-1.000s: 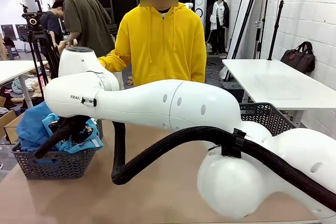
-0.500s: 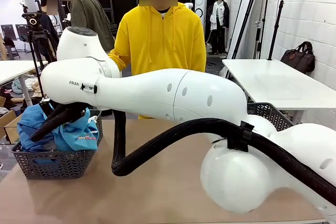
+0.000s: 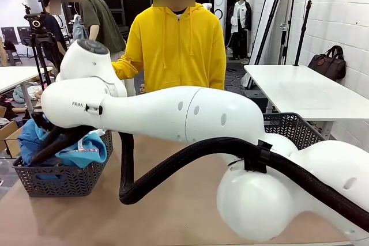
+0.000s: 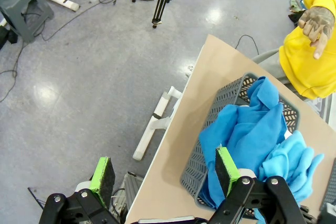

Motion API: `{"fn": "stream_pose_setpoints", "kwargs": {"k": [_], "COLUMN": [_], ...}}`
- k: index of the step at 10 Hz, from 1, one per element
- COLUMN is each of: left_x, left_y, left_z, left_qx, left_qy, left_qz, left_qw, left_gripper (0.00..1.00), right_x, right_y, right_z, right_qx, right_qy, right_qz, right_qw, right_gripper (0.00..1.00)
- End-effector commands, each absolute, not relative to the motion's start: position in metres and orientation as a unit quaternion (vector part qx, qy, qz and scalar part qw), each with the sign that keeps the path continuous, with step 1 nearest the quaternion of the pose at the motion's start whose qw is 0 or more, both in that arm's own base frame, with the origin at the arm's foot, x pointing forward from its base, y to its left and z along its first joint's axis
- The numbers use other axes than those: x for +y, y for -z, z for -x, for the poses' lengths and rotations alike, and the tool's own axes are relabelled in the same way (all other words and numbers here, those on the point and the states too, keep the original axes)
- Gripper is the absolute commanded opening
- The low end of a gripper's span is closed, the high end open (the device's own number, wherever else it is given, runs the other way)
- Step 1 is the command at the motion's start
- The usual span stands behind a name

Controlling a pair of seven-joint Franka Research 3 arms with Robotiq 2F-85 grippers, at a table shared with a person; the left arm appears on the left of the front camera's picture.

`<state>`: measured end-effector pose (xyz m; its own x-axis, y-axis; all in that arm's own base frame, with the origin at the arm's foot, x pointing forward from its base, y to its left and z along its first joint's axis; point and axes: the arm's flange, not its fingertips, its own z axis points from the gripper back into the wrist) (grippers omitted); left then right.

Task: Sort the tops and bottoms.
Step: Sort the clothes according to human instructions.

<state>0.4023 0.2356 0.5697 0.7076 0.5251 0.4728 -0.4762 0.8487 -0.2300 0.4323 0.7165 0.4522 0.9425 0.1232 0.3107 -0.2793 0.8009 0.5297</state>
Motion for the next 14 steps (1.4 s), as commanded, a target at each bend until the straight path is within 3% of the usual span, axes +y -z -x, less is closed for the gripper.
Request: {"fn": "stream_pose_setpoints", "kwargs": {"k": [1, 5, 6, 11, 14], "left_x": [0.237, 0.237, 0.237, 0.237, 0.237], "left_y": [-0.571, -0.571, -0.571, -0.571, -0.571], "left_z": [-0.402, -0.402, -0.402, -0.402, -0.402], "left_qx": [-0.271, -0.271, -0.271, -0.271, -0.271], "left_qy": [-0.276, -0.276, -0.276, -0.276, -0.276], "left_qz": [0.045, 0.045, 0.045, 0.045, 0.045], "left_qw": [0.921, 0.921, 0.921, 0.921, 0.921], "left_gripper": [1.0, 1.0, 1.0, 1.0, 1.0], "right_x": [0.769, 0.77, 0.771, 0.764, 0.753], "right_y": [-0.46, -0.462, -0.464, -0.477, -0.488], "right_z": [-0.477, -0.484, -0.483, -0.475, -0.453], "right_qx": [-0.114, -0.135, -0.129, -0.137, -0.143], "right_qy": [-0.109, -0.108, -0.112, -0.113, -0.13], "right_qz": [-0.286, -0.27, -0.266, -0.251, -0.237], "right_qw": [0.945, 0.947, 0.949, 0.952, 0.952], "right_gripper": [0.0, 0.0, 0.07, 0.99, 1.0]}}
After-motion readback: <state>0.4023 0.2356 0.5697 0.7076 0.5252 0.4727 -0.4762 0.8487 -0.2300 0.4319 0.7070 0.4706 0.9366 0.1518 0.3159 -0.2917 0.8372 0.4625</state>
